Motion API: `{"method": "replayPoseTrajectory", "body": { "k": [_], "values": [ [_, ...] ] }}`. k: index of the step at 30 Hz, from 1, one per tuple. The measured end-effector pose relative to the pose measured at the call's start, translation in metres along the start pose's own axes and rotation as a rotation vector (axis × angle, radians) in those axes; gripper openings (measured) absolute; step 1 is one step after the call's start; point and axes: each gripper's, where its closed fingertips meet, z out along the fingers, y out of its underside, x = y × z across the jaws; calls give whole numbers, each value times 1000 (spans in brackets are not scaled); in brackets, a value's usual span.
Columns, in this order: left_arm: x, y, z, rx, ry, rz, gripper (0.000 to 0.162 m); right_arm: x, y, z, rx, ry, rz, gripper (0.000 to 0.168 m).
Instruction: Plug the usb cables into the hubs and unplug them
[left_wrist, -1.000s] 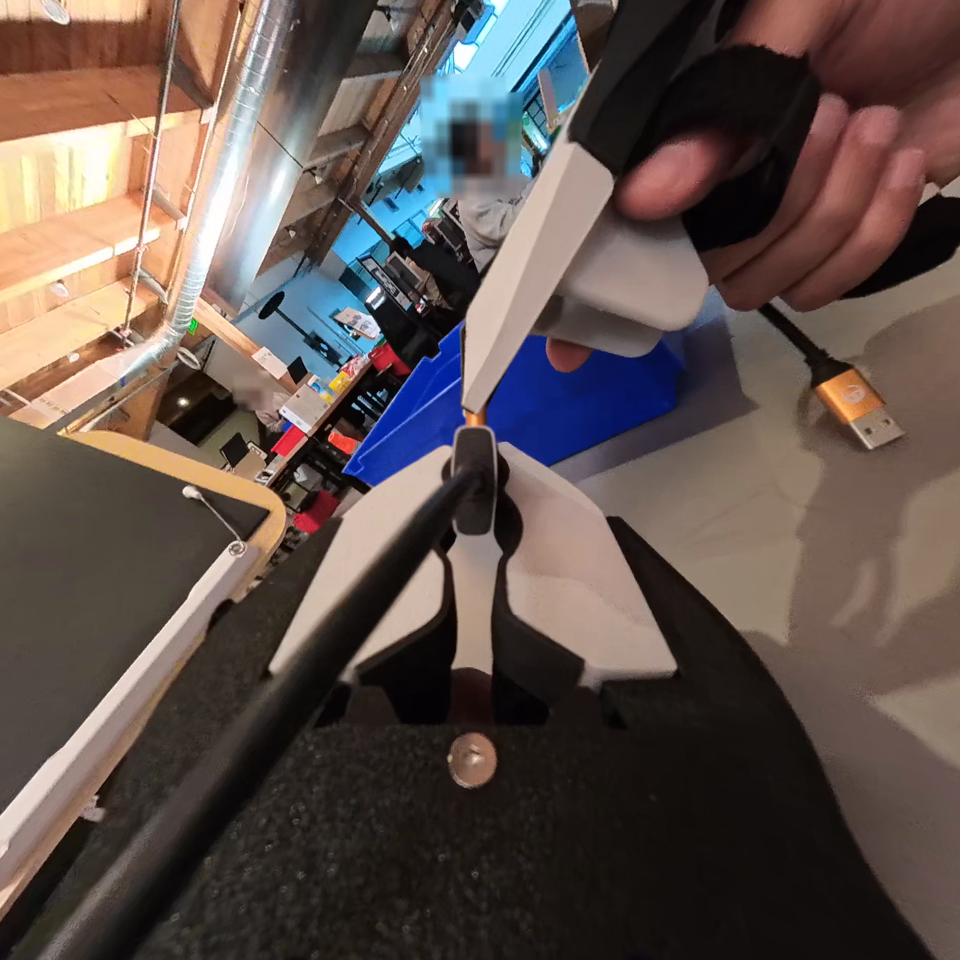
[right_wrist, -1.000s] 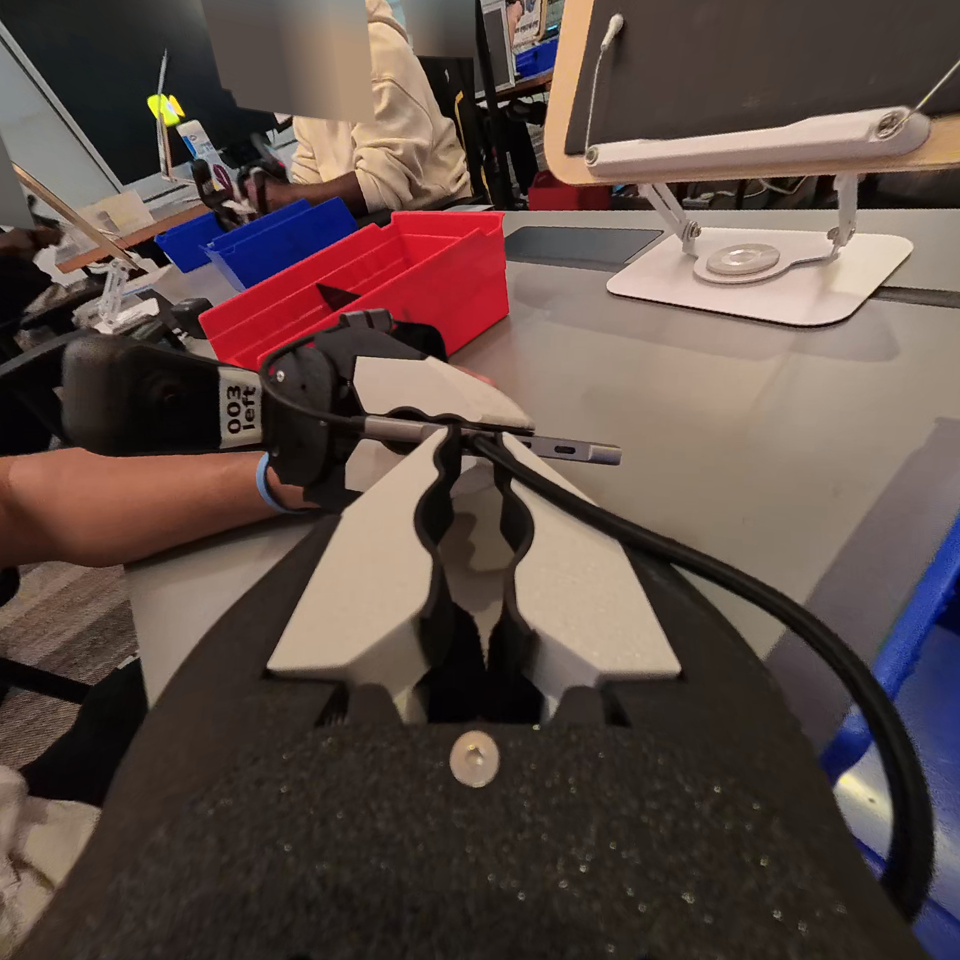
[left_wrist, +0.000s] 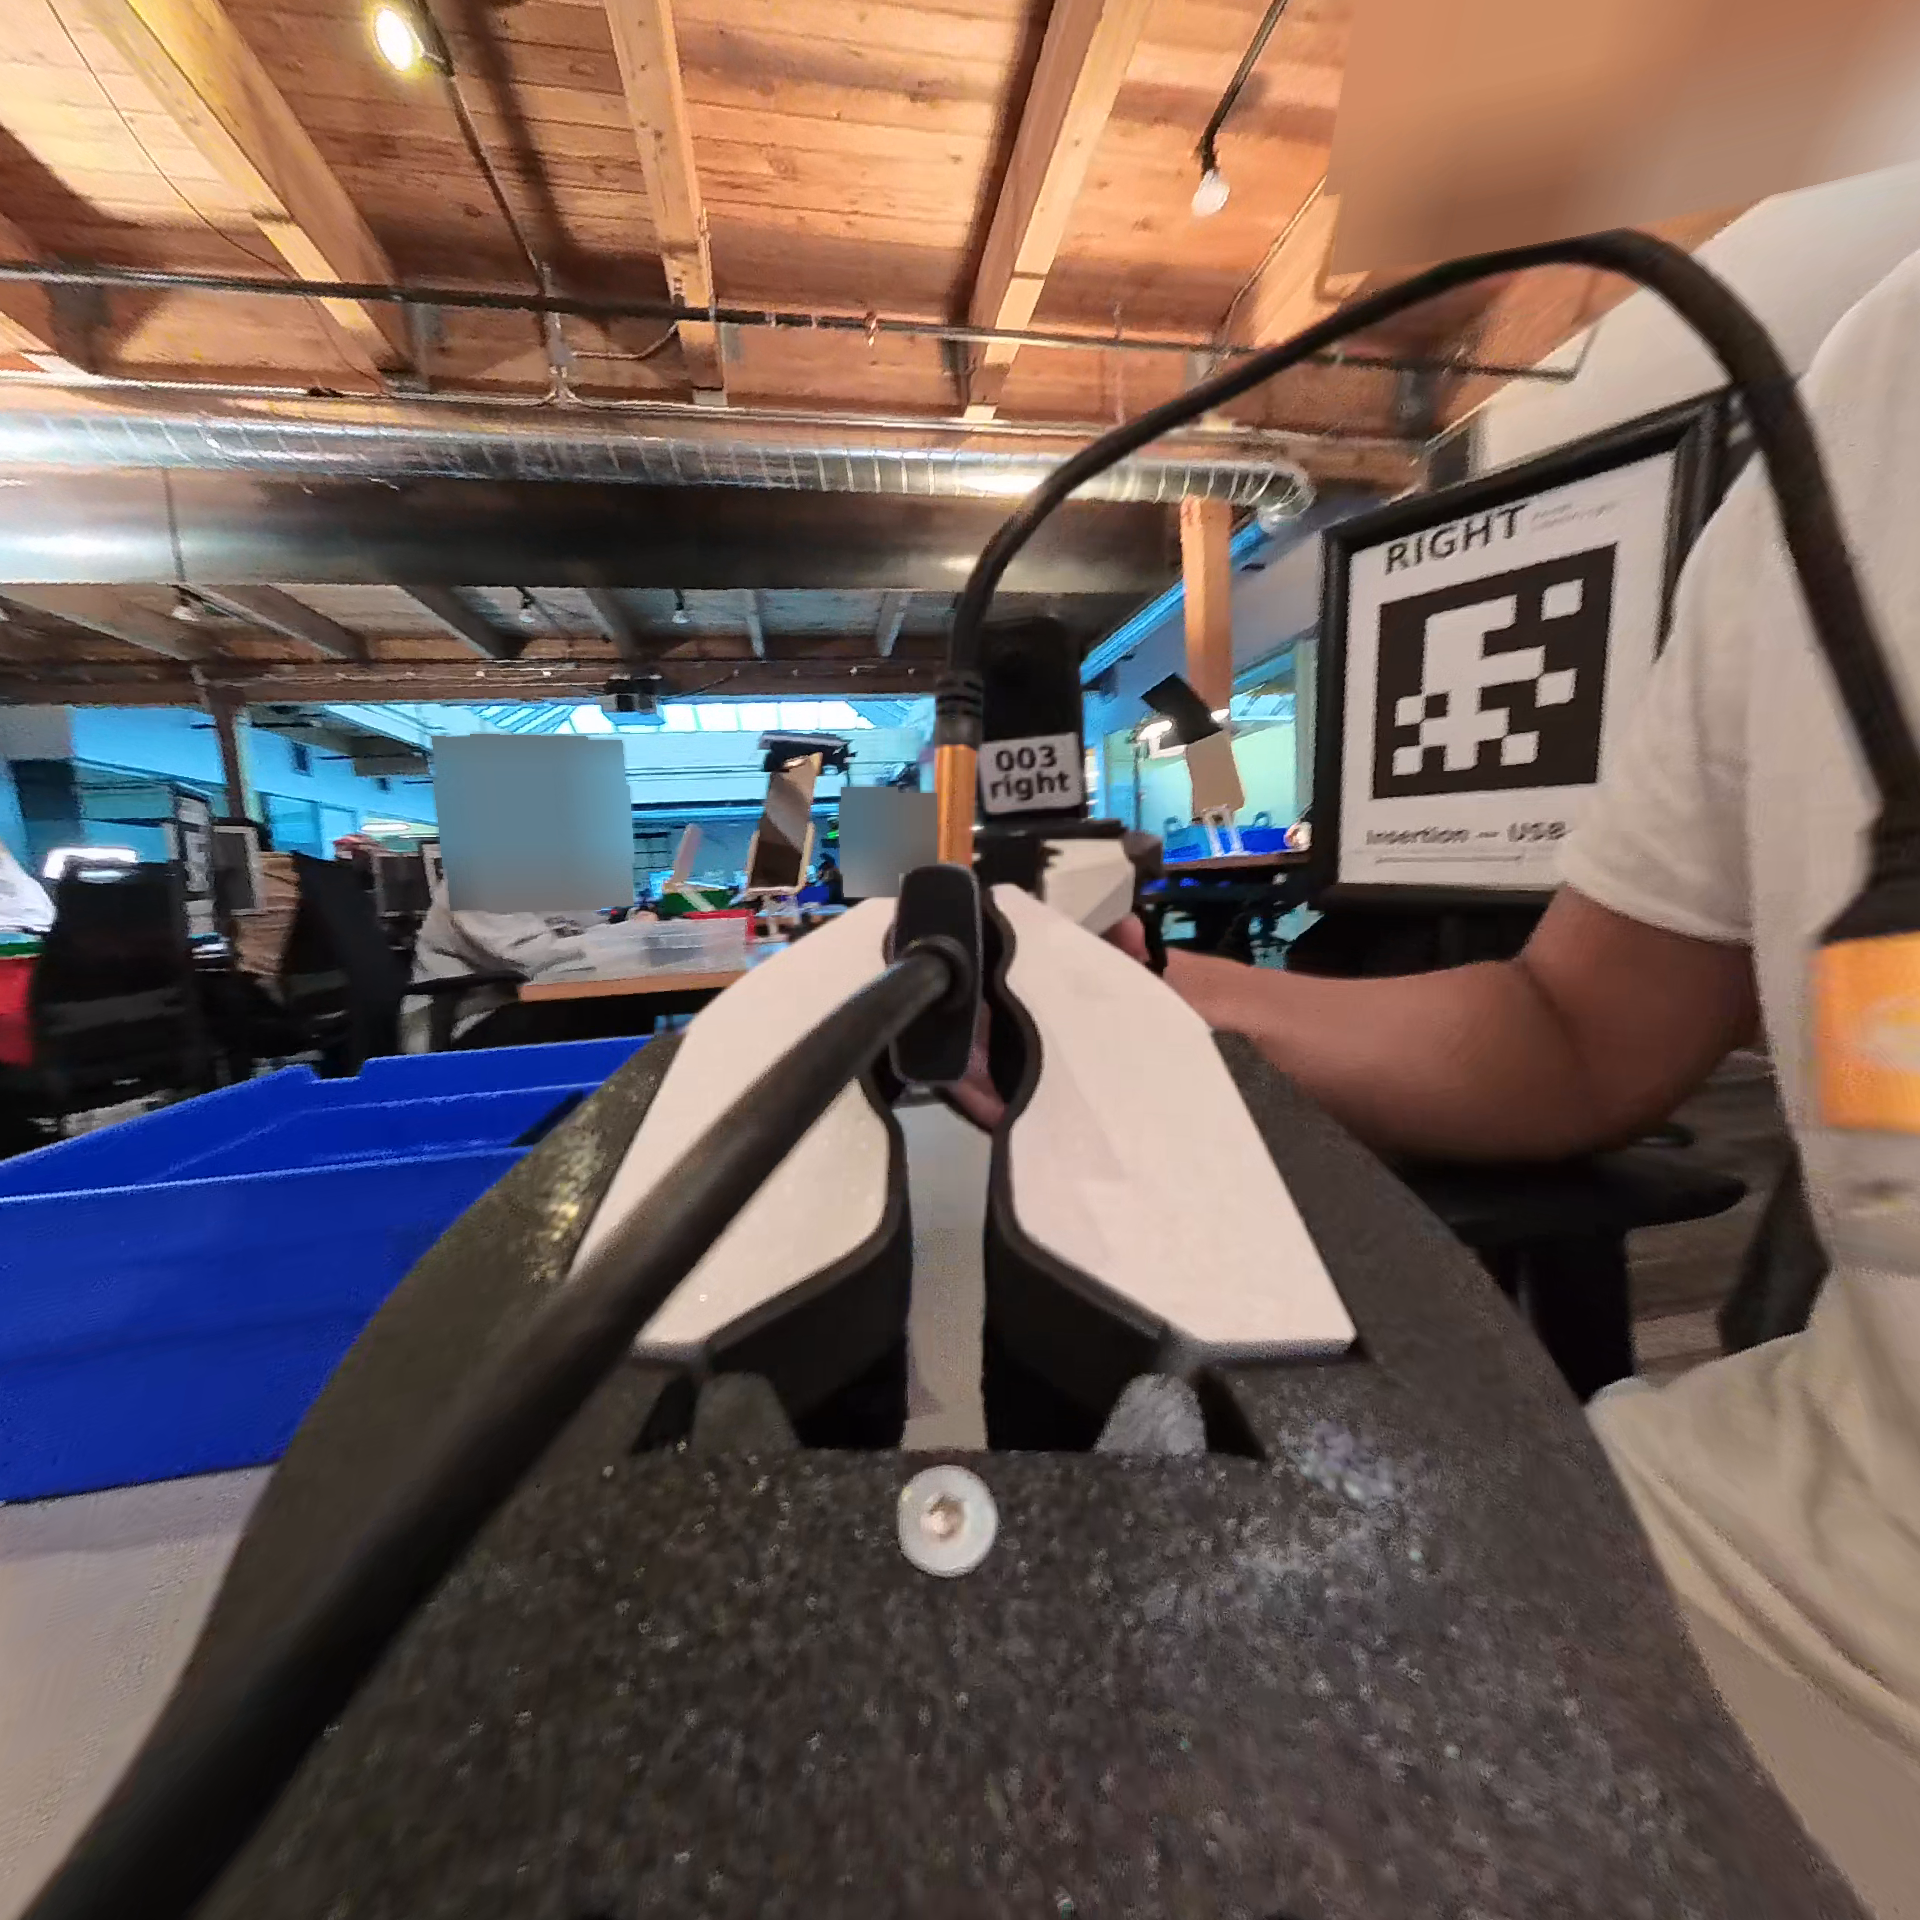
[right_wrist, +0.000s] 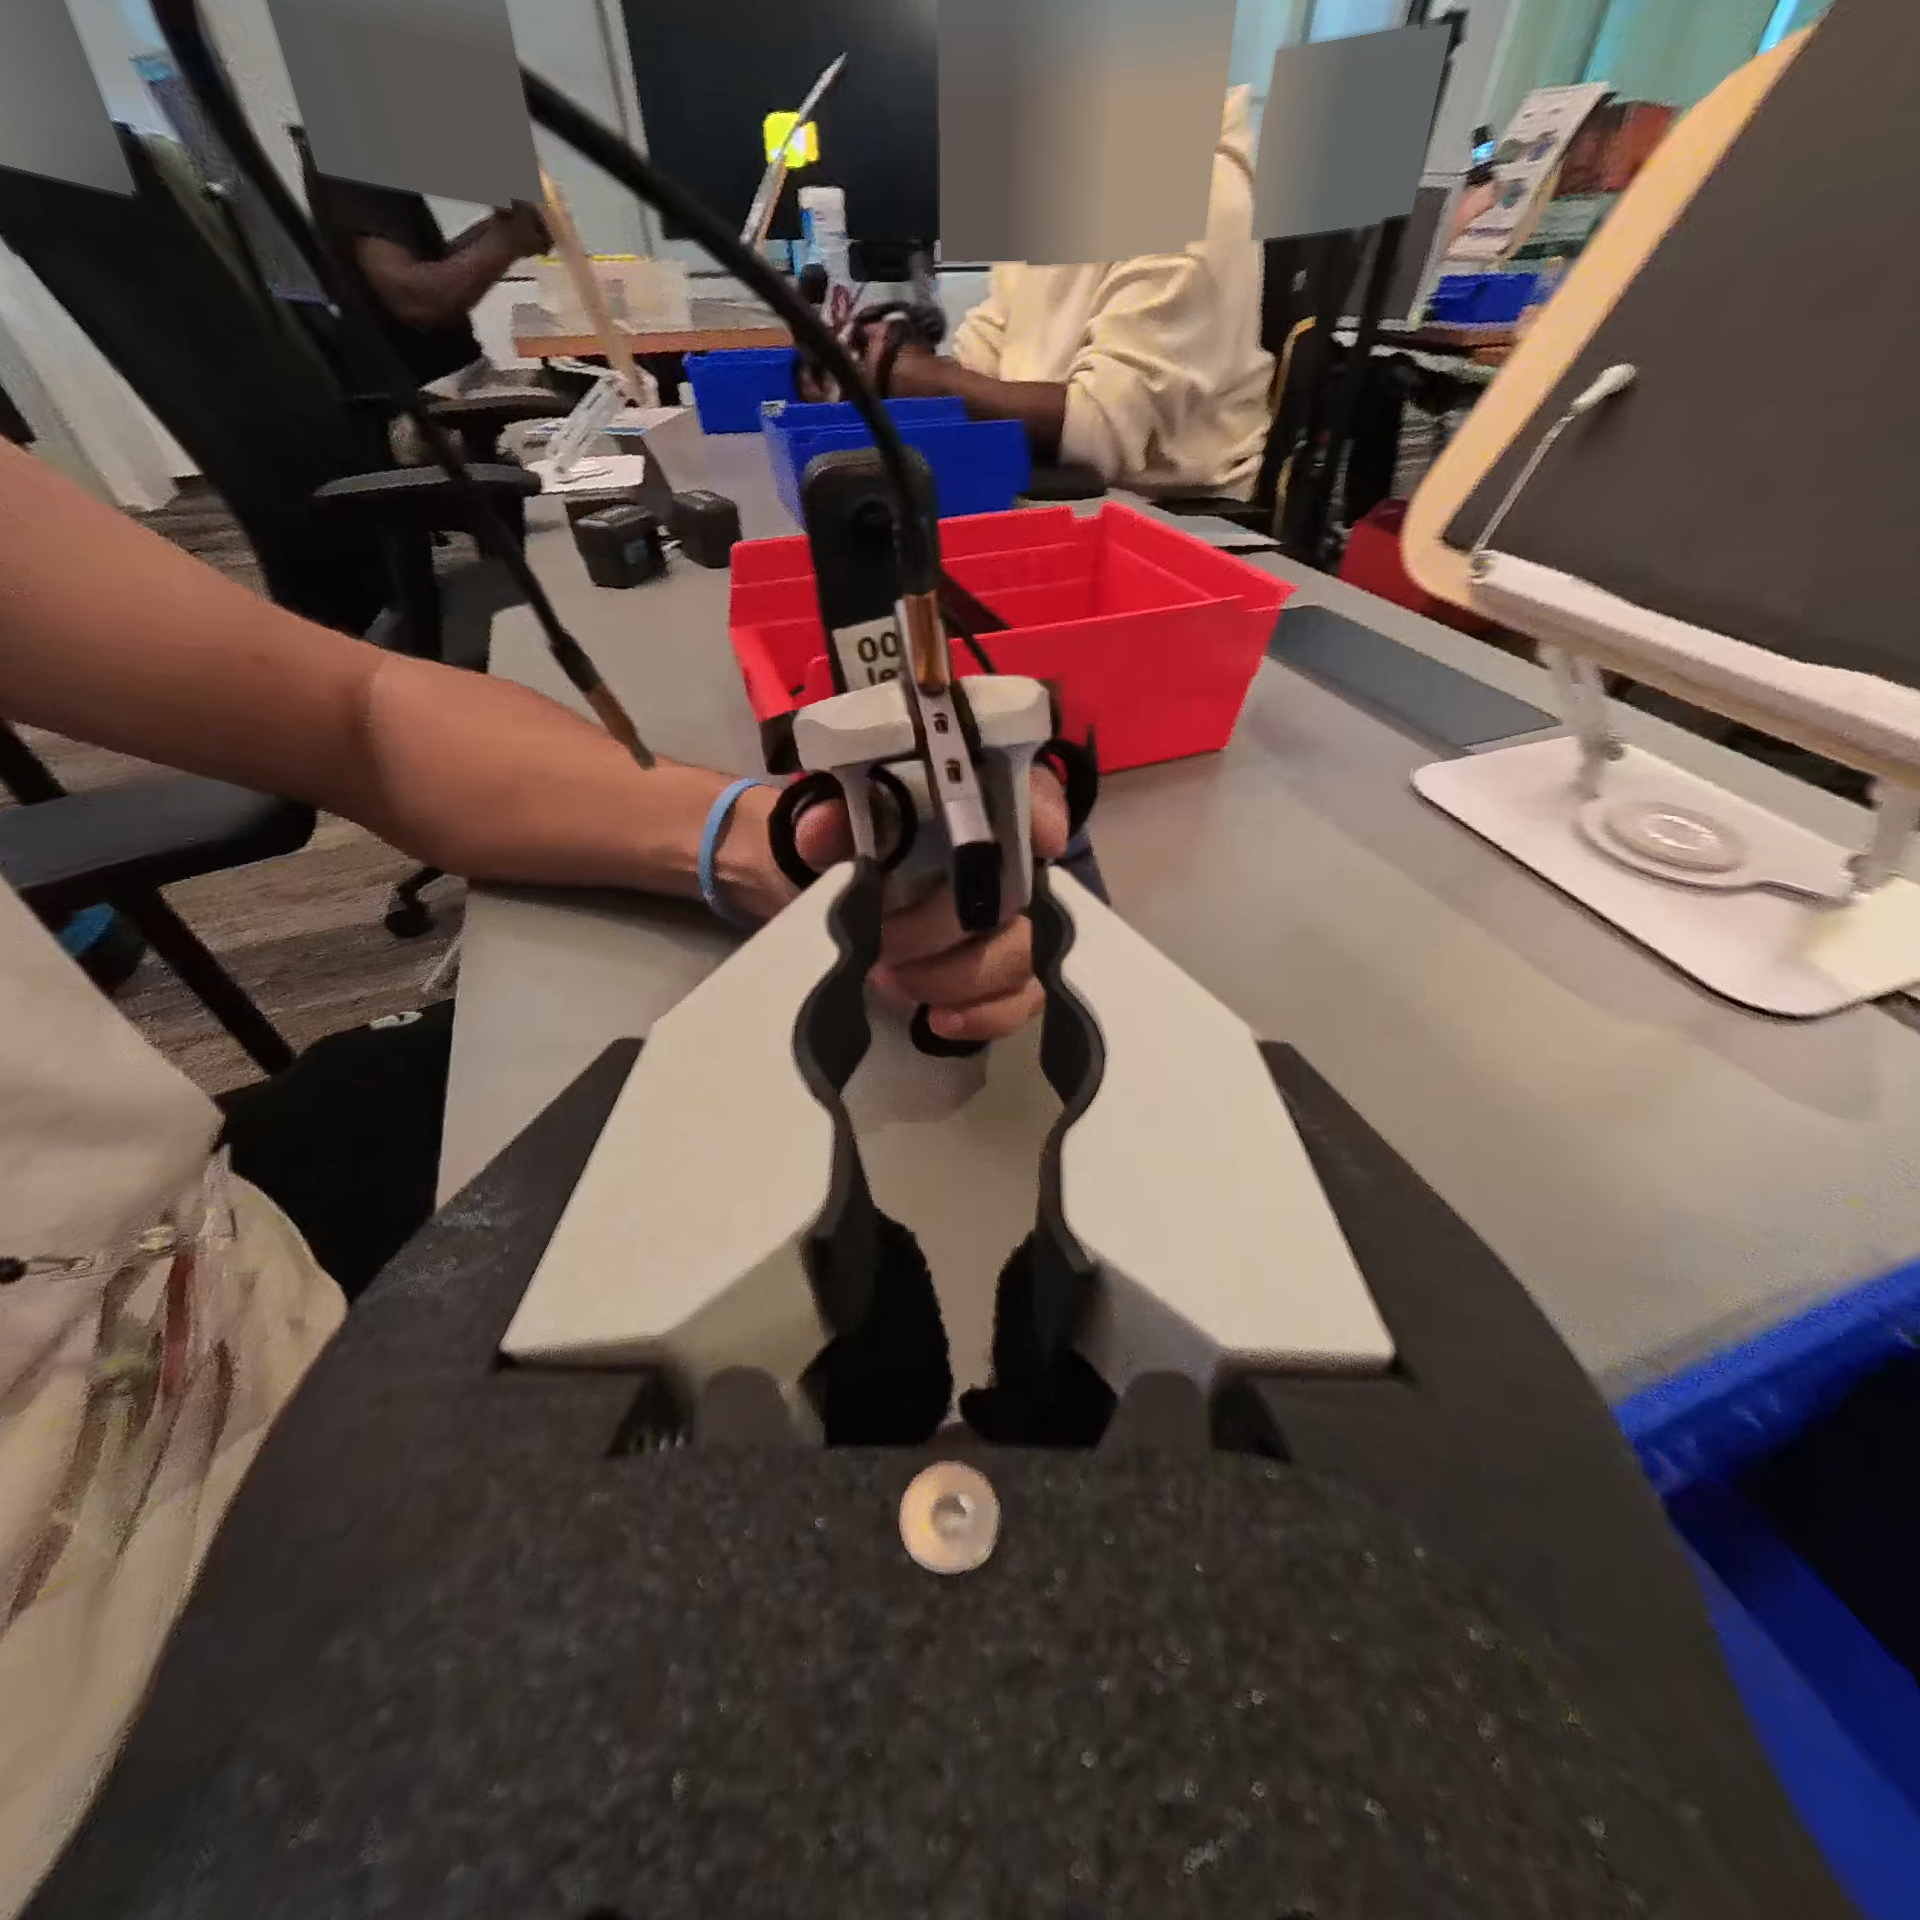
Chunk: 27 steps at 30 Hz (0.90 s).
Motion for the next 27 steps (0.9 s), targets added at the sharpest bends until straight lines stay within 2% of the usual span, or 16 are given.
{"method": "replayPoseTrajectory", "body": {
  "k": [3,7,8,11,21,27],
  "values": [
    [10,5,4,-31,47,-1,10,-8,-3,14,23,-46,-2,26],
    [13,3,7,0,54,-34,9,-10,10,27,-52,-51,-25,8],
    [14,3,7,-1,53,-23,10,-11,7,28,-22,-38,-54,5],
    [14,1,7,-6,69,-37,10,-11,4,29,22,-12,-84,5],
    [14,21,2,-99,107,-47,10,-12,11,23,-57,-37,-73,8],
    [1,24,0,-96,39,-86,14,2,10,23,-63,78,-163,7]
  ]
}}
